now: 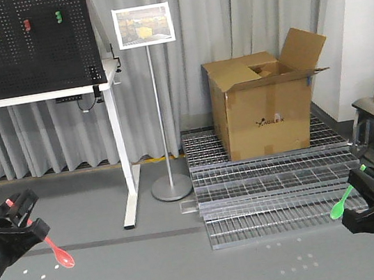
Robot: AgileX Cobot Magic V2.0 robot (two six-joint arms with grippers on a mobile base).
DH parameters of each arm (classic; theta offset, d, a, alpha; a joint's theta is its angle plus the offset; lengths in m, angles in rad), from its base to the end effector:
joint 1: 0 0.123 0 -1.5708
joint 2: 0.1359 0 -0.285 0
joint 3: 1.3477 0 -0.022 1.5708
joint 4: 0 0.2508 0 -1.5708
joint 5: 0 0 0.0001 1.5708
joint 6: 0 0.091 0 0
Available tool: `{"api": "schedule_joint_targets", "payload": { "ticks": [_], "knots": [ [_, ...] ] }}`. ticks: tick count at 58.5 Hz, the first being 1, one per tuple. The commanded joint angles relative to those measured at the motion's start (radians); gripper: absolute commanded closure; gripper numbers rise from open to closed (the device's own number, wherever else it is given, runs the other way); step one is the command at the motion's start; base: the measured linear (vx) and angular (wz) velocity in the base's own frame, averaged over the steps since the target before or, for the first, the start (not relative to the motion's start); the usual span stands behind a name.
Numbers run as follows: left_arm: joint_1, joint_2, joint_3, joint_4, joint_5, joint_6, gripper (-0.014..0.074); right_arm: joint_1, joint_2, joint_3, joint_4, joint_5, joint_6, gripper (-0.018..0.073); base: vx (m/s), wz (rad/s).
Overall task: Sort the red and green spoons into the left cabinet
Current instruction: 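Drive the base away from the bench toward the white cabinet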
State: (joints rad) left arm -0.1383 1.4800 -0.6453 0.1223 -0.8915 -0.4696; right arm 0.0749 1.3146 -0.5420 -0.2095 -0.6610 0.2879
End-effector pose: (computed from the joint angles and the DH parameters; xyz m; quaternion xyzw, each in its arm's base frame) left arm 0.2974 -0.0501 0.2659 -0.0475 0.6543 -0.2279 0.7195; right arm 0.2625 0.0313 0.2610 -0.0277 0.7188 0.1138 0.6853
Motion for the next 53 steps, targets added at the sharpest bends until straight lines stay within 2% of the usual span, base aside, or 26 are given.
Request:
{"api": "schedule_joint_targets", "payload": {
  "ticks": [1,53],
  "knots": [
    [-0.002,-0.035,-0.026,-0.01,-0.08,0.002,0.06,-0.004,-0.025,-0.025,0.001,-0.084,-0.007,0.0565,0.54,0.0],
    [-0.002,-0.035,-0.026,-0.01,-0.08,0.002,0.06,-0.004,-0.025,-0.025,0.001,-0.084,-0.007,0.0565,0.51,-0.02]
  ]
}}
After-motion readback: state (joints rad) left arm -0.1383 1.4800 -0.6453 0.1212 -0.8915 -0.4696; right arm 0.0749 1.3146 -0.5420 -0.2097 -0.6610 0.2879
